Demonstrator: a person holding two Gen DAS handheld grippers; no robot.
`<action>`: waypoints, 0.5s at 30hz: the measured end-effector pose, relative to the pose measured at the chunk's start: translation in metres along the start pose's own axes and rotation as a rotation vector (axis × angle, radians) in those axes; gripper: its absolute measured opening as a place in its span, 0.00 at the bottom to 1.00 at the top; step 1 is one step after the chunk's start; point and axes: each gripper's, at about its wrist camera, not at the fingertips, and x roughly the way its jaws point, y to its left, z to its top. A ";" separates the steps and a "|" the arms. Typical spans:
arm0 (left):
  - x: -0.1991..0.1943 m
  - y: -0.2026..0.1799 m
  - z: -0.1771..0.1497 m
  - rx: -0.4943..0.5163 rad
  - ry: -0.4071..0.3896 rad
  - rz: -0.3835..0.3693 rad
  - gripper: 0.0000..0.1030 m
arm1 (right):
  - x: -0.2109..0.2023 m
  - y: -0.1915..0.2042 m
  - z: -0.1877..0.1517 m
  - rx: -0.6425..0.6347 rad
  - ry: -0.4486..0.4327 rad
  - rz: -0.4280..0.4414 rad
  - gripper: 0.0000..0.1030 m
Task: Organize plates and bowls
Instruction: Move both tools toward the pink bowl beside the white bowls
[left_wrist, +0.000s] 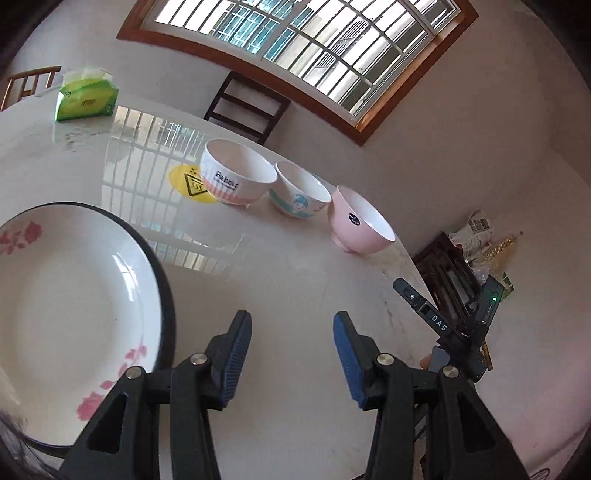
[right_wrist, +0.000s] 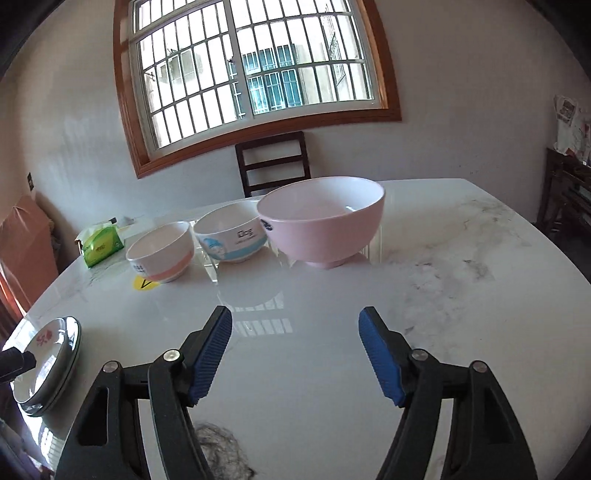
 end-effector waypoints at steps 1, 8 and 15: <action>0.013 -0.009 0.005 0.007 0.027 -0.017 0.46 | 0.005 -0.018 0.004 0.035 0.023 0.005 0.74; 0.108 -0.067 0.066 -0.009 0.166 -0.071 0.46 | 0.053 -0.111 0.048 0.294 0.197 0.132 0.71; 0.190 -0.104 0.116 0.024 0.204 -0.060 0.46 | 0.092 -0.139 0.115 0.318 0.271 0.158 0.71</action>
